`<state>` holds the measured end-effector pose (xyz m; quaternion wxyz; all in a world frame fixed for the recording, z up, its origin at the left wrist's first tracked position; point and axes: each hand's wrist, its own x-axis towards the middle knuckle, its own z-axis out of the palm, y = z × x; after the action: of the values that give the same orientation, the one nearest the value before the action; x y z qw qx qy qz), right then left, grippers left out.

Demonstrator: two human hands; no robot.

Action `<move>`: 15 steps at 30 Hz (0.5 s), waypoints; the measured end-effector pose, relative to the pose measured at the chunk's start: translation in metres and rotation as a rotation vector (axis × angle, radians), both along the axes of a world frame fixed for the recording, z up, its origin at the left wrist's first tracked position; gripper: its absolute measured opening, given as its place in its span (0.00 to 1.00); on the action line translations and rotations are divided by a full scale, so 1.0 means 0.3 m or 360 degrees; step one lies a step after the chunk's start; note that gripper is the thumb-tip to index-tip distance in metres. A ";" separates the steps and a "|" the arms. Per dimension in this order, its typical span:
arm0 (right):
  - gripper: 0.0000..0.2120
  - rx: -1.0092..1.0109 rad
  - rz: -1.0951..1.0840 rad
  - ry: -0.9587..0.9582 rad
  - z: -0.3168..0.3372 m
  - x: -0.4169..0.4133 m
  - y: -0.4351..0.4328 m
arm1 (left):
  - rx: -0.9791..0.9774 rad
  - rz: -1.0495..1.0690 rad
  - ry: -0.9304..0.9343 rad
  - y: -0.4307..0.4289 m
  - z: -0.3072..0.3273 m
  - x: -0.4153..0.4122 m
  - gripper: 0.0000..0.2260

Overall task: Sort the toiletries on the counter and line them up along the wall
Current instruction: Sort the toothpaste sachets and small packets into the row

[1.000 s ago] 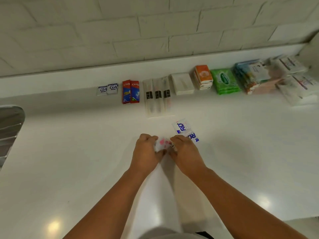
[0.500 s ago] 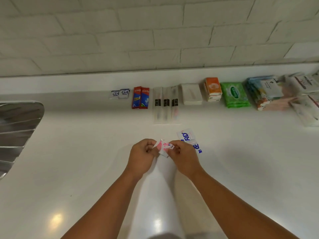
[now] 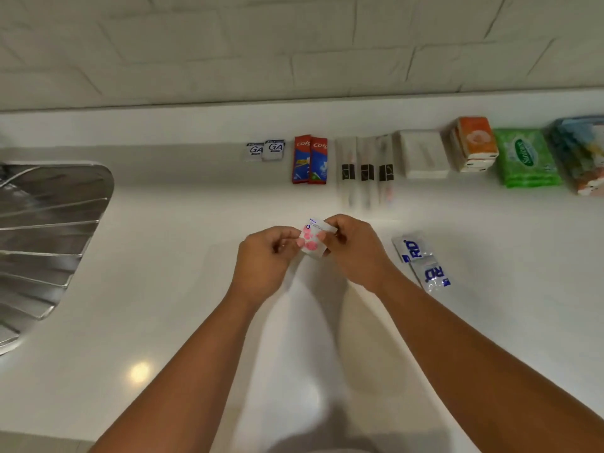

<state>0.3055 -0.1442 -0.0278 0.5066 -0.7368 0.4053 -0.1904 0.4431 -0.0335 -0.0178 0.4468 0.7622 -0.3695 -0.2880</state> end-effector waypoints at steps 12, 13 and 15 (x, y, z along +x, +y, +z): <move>0.11 -0.0405 -0.0143 0.0051 -0.002 0.372 -0.101 | -0.0036 0.0142 0.0157 -0.116 -0.036 0.384 0.05; 0.11 -0.0530 -0.0171 0.0081 0.010 0.396 -0.122 | -0.0041 0.0188 0.0168 -0.140 -0.037 0.423 0.04; 0.12 -0.0715 -0.0178 0.0166 0.027 0.452 -0.170 | -0.0012 0.0272 0.0202 -0.195 -0.052 0.516 0.04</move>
<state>0.4411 -0.1951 -0.0196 0.2970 -0.8163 0.4185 -0.2652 0.5980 -0.0920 -0.0333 0.4951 0.7694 -0.2752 -0.2952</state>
